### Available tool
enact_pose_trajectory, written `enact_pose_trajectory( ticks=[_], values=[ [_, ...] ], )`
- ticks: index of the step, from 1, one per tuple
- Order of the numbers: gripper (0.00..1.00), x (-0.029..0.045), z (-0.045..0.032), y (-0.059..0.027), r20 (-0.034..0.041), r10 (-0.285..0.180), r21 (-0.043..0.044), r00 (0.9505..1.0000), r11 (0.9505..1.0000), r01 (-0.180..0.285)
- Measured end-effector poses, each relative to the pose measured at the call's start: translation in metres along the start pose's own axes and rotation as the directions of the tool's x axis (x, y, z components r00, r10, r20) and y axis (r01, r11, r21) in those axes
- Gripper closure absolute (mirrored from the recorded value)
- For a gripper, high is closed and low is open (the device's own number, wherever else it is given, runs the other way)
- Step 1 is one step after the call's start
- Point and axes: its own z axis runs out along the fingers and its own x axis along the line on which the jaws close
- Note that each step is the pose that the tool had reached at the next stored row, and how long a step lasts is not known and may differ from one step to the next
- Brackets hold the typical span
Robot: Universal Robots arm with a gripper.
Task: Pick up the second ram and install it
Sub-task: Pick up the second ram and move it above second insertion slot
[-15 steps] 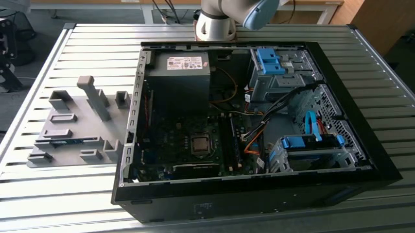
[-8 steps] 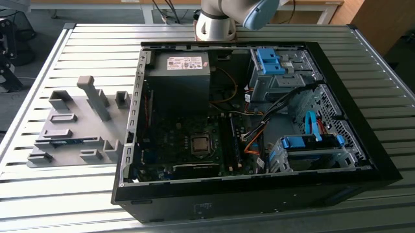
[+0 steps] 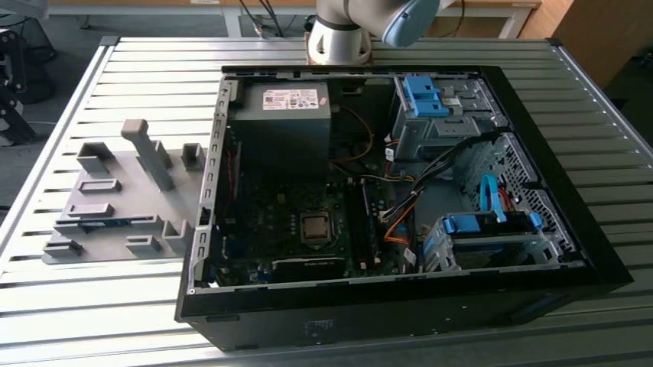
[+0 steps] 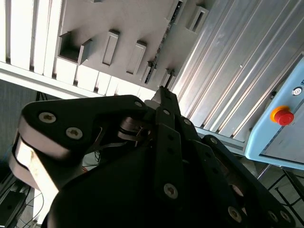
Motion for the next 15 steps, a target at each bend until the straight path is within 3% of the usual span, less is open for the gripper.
enact_pose_trajectory(
  ticks=[2,6,15],
  values=[
    [0.89,0.0000,0.0000,0.0000,0.0000,-0.005,0.0000,1.0000,1.0000,0.005],
    [0.89,0.0000,0.0003,0.0000,-0.0007,-0.061,0.0013,0.9981,0.9981,0.061],
    [0.89,0.0003,0.0078,-0.0001,-0.0008,-0.059,0.0025,0.9982,0.9982,0.059]
  ],
)
